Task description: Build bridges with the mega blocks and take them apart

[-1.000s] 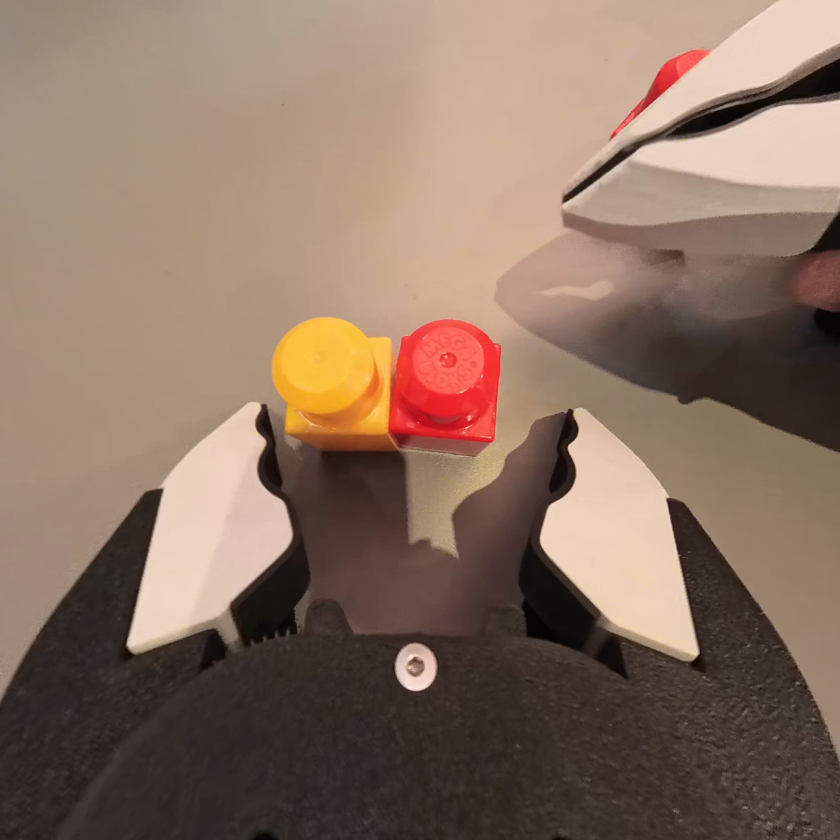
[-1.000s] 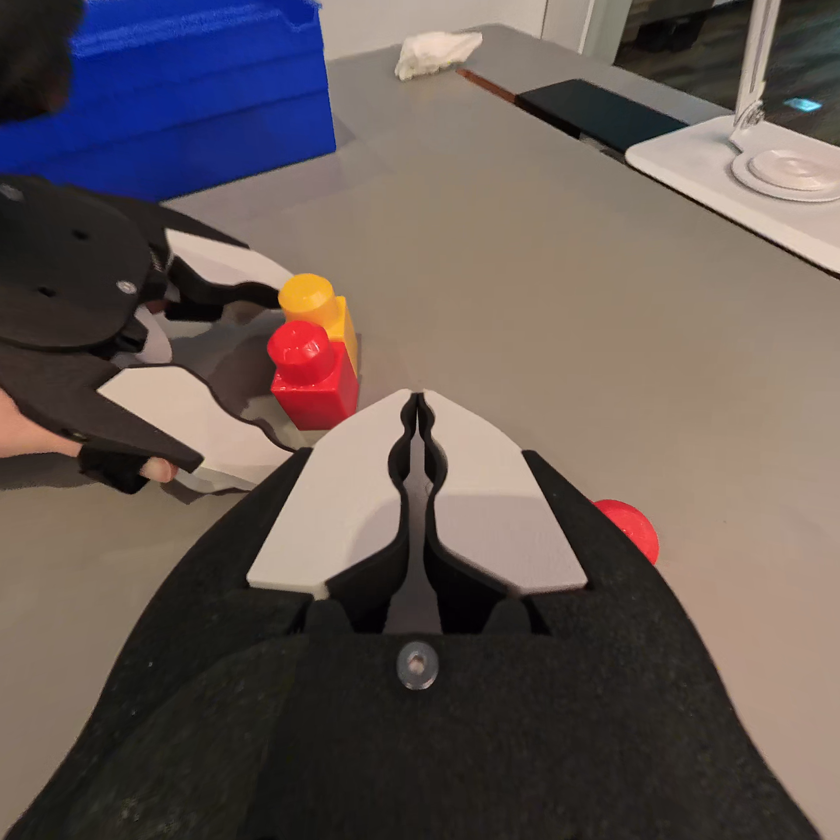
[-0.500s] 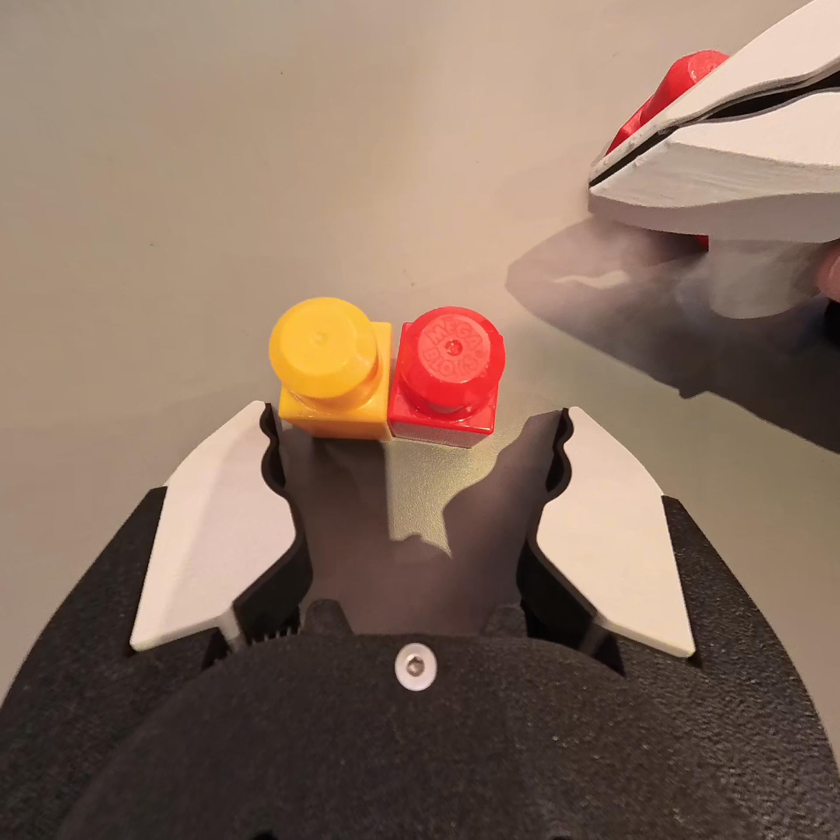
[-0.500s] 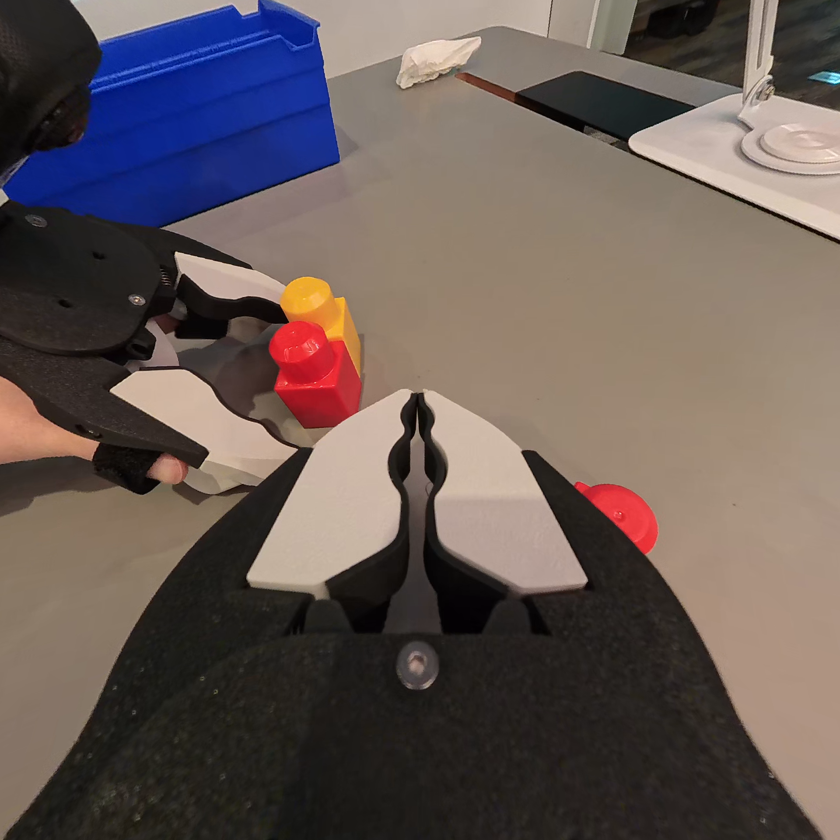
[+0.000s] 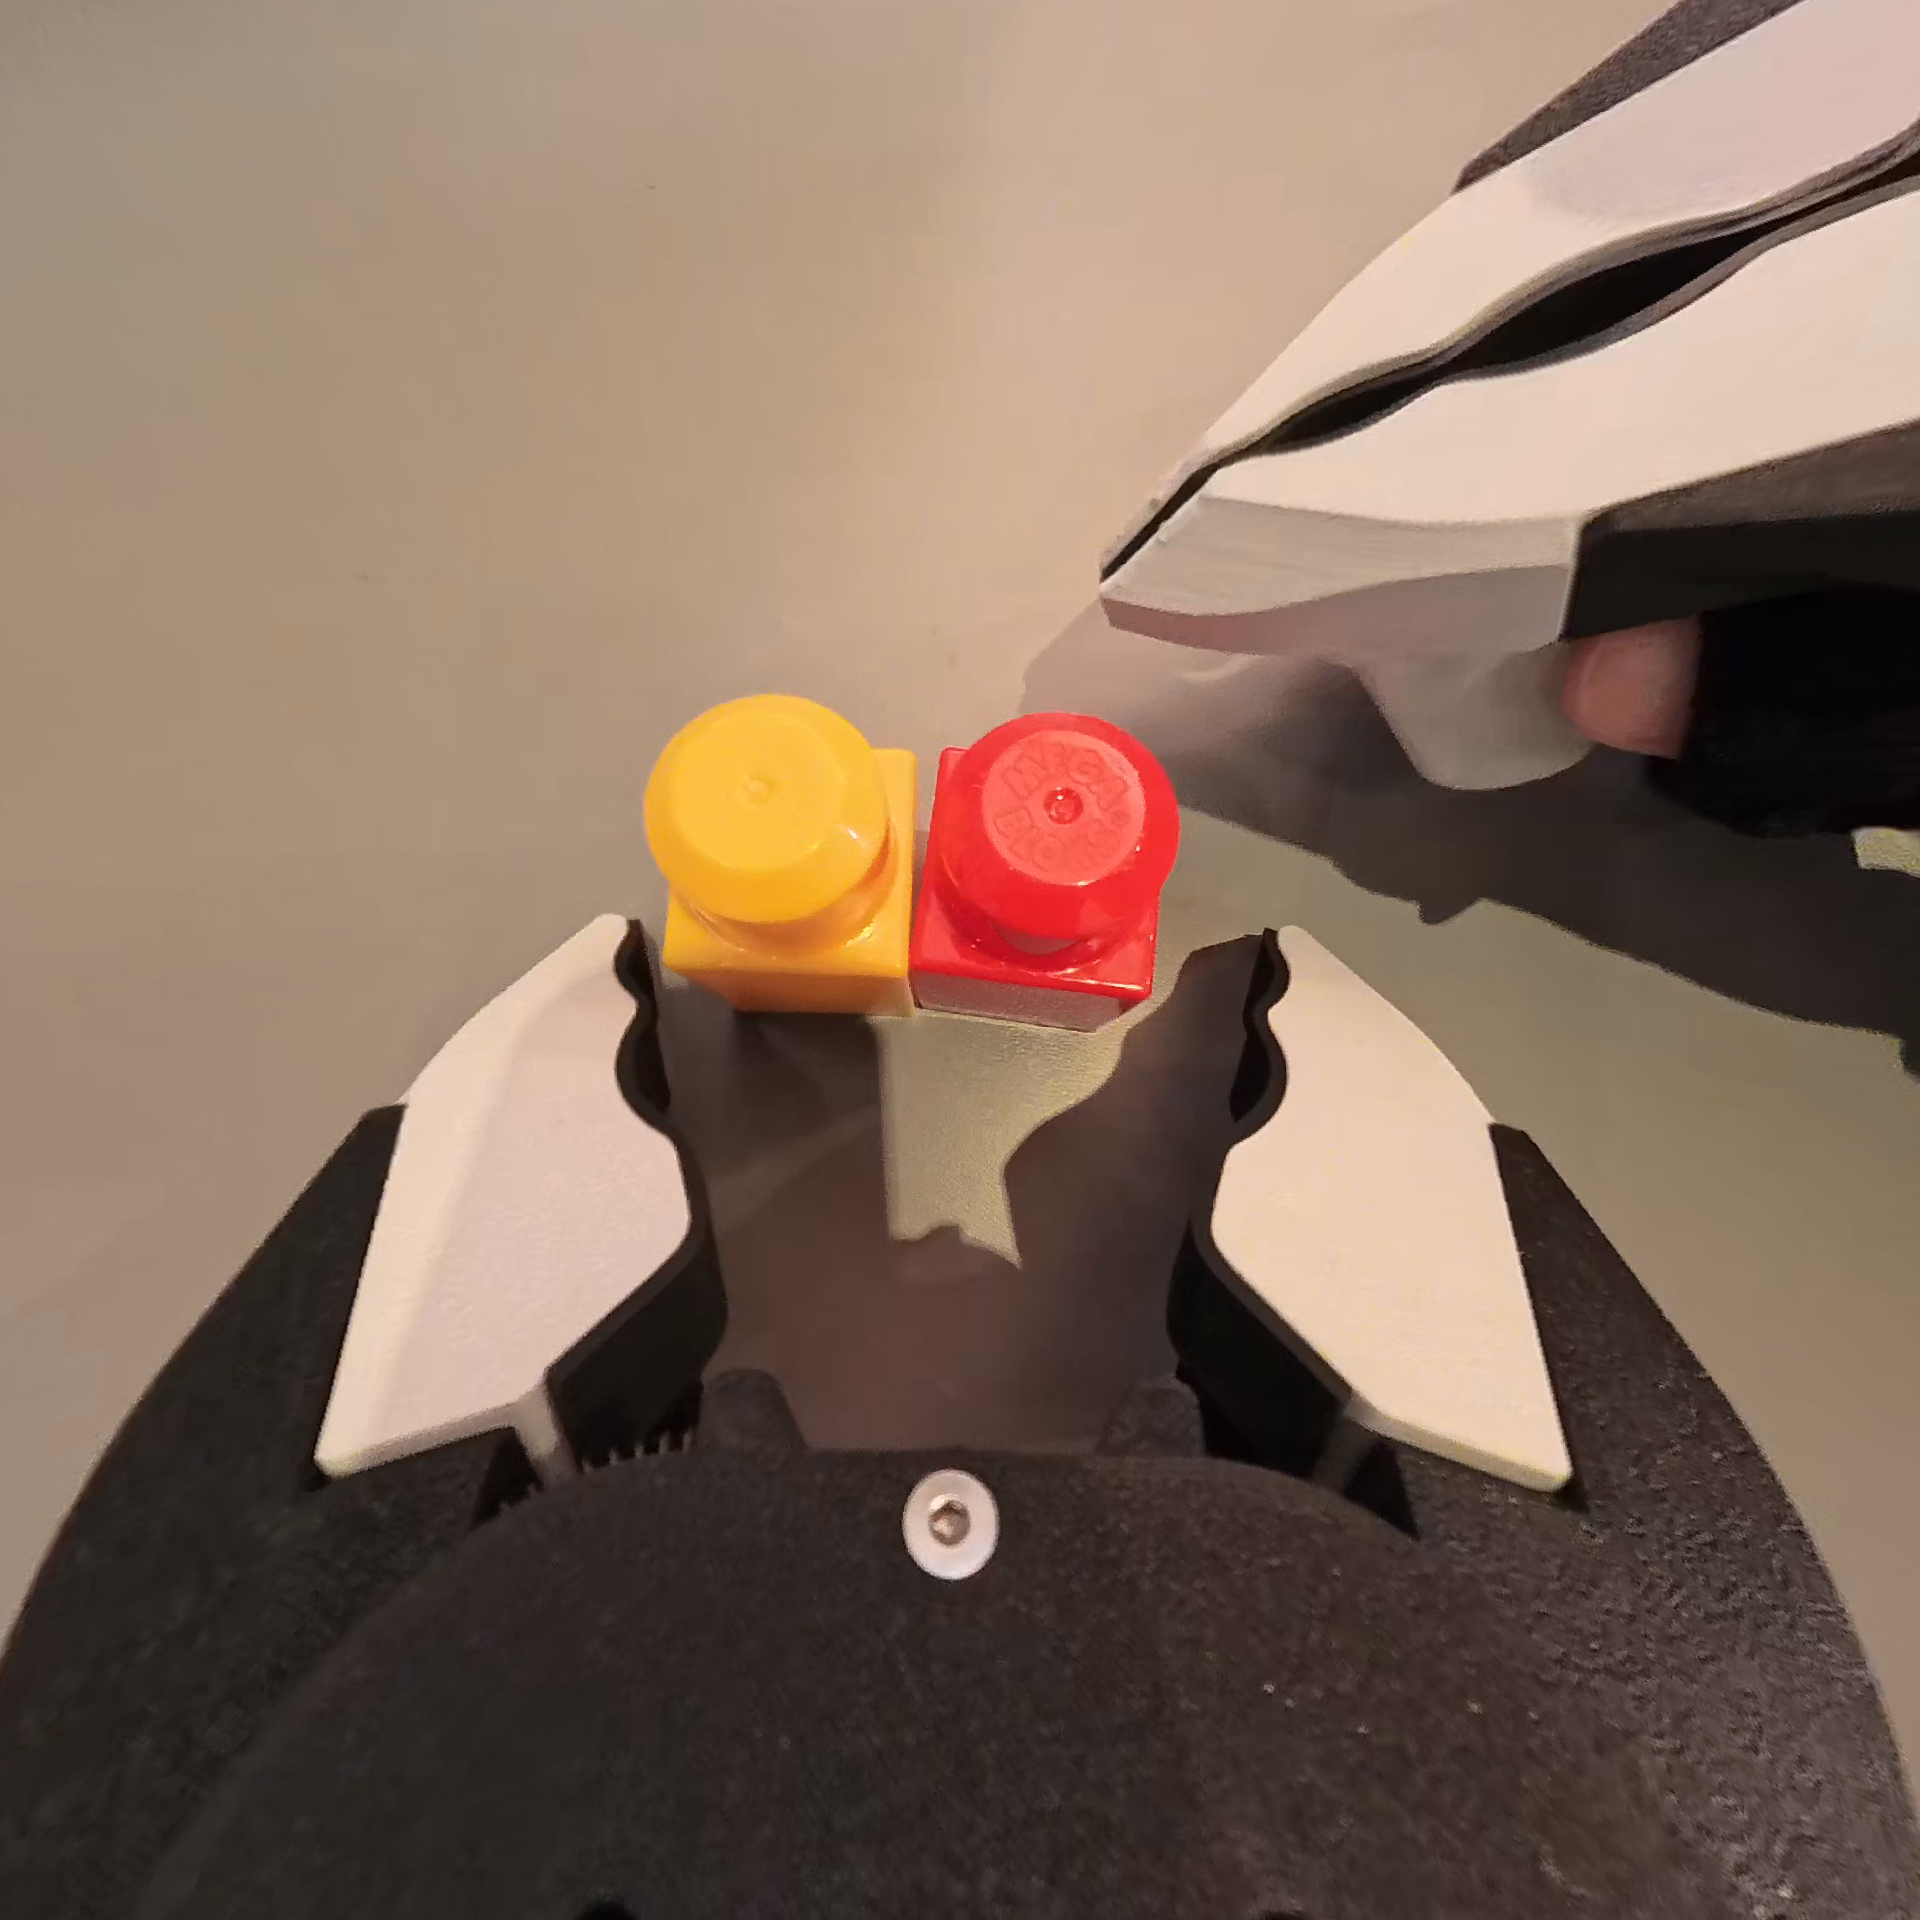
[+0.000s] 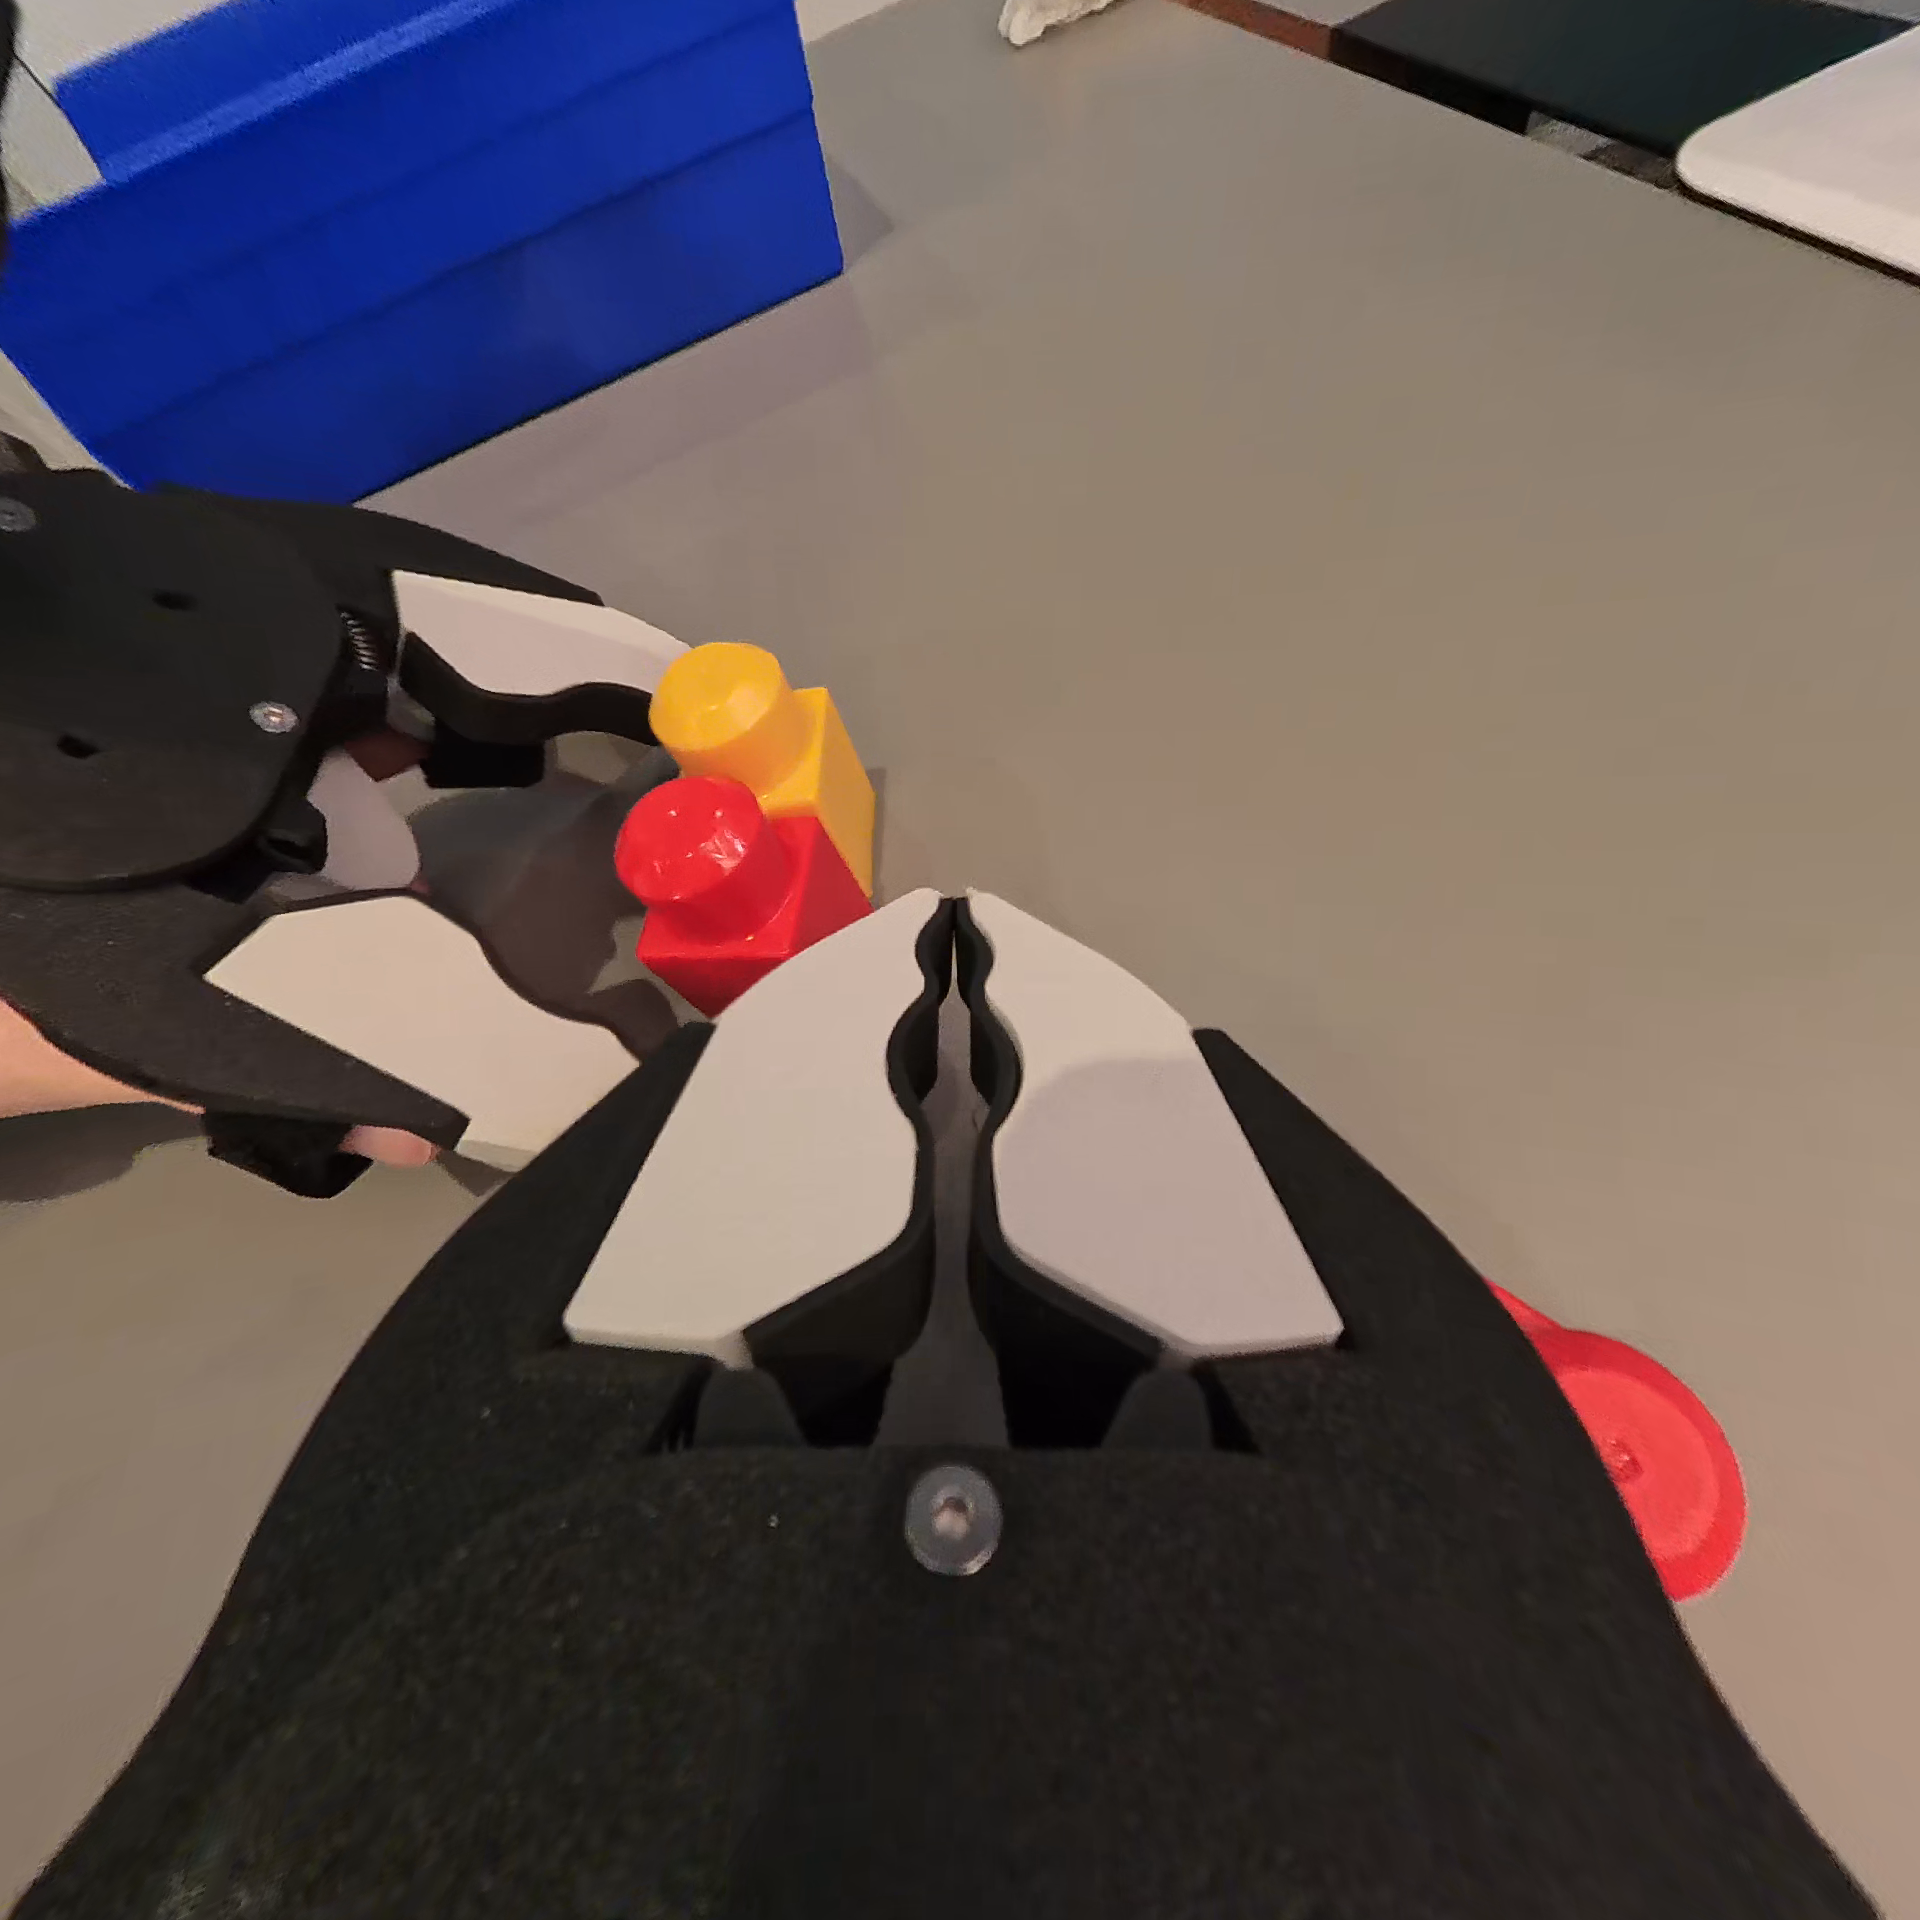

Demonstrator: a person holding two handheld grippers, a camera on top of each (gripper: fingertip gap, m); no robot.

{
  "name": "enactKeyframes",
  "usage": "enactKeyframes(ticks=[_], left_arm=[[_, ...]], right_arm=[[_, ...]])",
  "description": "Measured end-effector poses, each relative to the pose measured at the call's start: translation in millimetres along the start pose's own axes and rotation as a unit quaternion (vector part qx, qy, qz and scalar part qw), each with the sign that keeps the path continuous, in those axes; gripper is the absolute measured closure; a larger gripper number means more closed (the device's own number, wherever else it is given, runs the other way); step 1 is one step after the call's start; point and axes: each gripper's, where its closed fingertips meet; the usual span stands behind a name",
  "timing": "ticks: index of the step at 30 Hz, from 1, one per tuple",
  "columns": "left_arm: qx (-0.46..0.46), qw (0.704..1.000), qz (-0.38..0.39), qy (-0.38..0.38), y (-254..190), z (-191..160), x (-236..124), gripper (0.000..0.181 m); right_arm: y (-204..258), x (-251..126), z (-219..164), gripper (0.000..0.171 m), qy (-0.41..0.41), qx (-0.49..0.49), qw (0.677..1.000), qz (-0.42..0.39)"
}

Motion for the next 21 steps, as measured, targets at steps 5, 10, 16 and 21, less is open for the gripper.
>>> enactKeyframes(ticks=[5, 10, 16, 21], left_arm=[[0.004, 1.000, -0.004, -0.001, 1.3, 2.1, 1.4, 0.075], [-0.001, 1.000, 0.000, -0.004, 3.4, 3.3, 1.4, 0.080], [-0.006, 1.000, 0.004, -0.007, 5.4, 4.1, 1.2, 0.085], [-0.007, 1.000, 0.006, -0.008, 5.8, 4.3, 1.1, 0.086]], right_arm=[[-2.4, 3.1, -2.6, 0.171, 0.014, -0.004, 1.000, -0.006], [-3.1, 2.5, -1.5, 0.171, 0.009, -0.002, 1.000, -0.006], [-2.9, 1.0, -1.3, 0.171, 0.006, 0.000, 1.000, -0.006], [-2.5, 0.2, -1.8, 0.171, 0.006, 0.000, 1.000, -0.006]])
Point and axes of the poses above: each gripper's, where its closed fingertips meet, x out along the fingers, z out of its top, y = z × x across the jaws, and after that the axes turned 9 degrees about -x, right-handed
